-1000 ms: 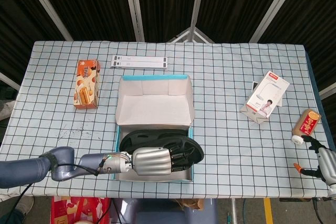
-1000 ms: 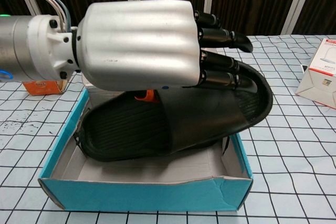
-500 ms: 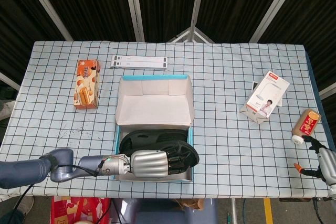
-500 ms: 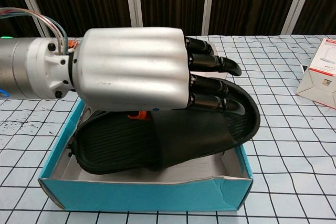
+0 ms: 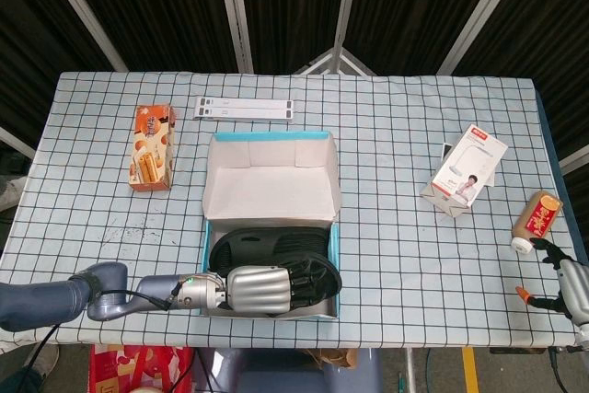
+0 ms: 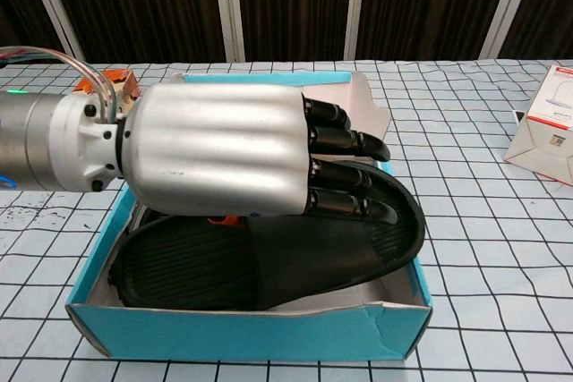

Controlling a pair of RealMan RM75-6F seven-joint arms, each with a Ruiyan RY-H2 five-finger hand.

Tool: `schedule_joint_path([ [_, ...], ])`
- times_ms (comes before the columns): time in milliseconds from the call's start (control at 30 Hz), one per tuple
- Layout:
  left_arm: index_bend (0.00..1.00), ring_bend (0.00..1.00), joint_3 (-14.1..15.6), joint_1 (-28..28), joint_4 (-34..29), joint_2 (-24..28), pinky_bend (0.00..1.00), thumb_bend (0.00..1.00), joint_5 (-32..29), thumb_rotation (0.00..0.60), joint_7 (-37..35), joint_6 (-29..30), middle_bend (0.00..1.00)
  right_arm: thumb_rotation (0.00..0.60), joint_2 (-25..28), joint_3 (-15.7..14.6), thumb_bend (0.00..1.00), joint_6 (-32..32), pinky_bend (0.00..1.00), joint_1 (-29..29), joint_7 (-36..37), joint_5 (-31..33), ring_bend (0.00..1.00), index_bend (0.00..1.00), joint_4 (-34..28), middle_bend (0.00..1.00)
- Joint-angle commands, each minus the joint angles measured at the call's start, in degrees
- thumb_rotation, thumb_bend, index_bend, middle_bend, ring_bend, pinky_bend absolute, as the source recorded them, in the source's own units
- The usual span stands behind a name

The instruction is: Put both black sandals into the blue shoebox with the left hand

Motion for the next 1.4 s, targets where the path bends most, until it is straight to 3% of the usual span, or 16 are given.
schedule_joint_path([
  [33, 0.14, 0.13, 0.3, 0.0, 0.4, -0.4, 0.29, 0.41, 0.0, 0.600, -0.3, 0.0, 0.44, 0.600, 0.0, 0.0, 0.23, -0.1, 0.31, 0.0, 0.0, 0.0, 0.31, 0.21, 0.0, 0.24],
  [900, 0.12, 0.13, 2.2, -0.7, 5.5, -4.5, 0.30, 0.41, -1.9, 0.600, -0.6, -3.6, 0.42, 0.600, 0.3, 0.1, 0.23, 0.0, 0.31, -0.2, 0.9, 0.1, 0.31, 0.21, 0.2, 0.24],
  [1400, 0.11, 0.13, 4.4, -1.3, 10.6, -9.5, 0.31, 0.41, -3.0, 0.600, -3.2, -5.5, 0.42, 0.600, 0.4, 0.1, 0.23, -0.1, 0.31, -0.4, 1.5, 0.1, 0.31, 0.21, 0.4, 0.24],
])
